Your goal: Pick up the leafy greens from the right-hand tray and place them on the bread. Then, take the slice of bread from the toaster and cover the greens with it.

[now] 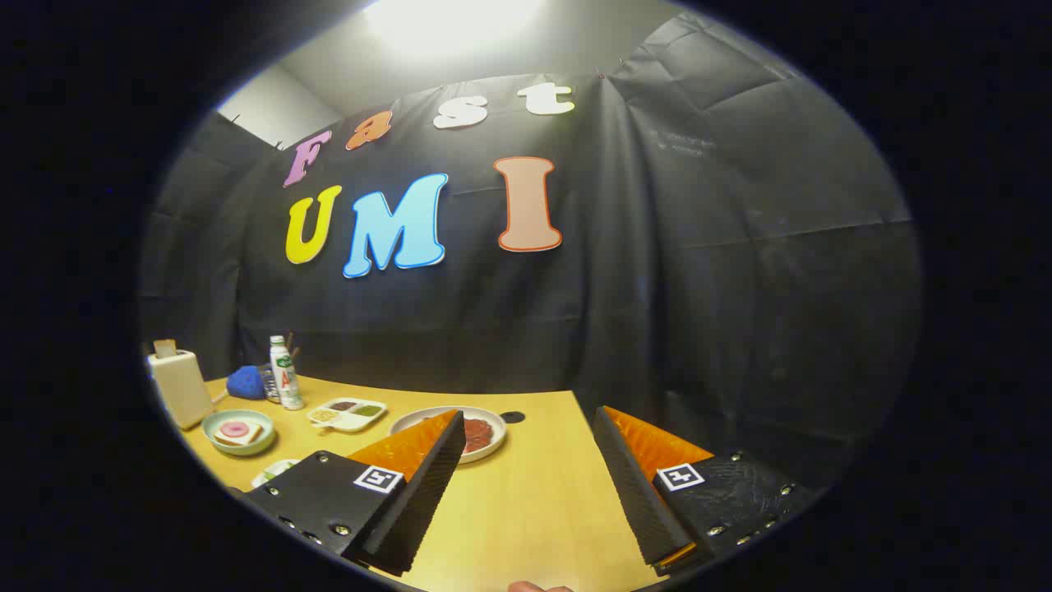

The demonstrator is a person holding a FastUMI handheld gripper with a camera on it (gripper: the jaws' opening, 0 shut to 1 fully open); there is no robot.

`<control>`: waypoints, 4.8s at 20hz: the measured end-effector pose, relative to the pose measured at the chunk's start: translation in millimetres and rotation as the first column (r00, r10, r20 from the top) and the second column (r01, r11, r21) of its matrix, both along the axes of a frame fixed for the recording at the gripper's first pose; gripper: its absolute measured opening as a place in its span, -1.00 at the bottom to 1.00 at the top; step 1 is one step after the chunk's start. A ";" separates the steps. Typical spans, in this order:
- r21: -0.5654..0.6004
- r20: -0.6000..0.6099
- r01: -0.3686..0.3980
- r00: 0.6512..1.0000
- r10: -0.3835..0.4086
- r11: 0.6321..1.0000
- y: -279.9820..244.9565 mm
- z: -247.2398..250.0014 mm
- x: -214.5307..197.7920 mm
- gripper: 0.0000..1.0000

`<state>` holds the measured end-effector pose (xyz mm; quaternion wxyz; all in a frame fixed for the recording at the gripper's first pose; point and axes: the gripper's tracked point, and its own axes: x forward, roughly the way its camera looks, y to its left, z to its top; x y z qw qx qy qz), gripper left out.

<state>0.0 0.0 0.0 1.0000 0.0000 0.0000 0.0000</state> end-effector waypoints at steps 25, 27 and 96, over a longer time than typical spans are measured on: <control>-0.067 -0.097 -0.260 0.962 0.254 0.963 167.3 -40.7 -55.0 0.94; -0.047 -0.114 -0.278 0.956 0.272 0.959 174.2 -48.8 -53.4 0.94; -0.084 -0.236 -0.481 0.860 0.452 0.873 368.2 -72.4 -24.6 -0.98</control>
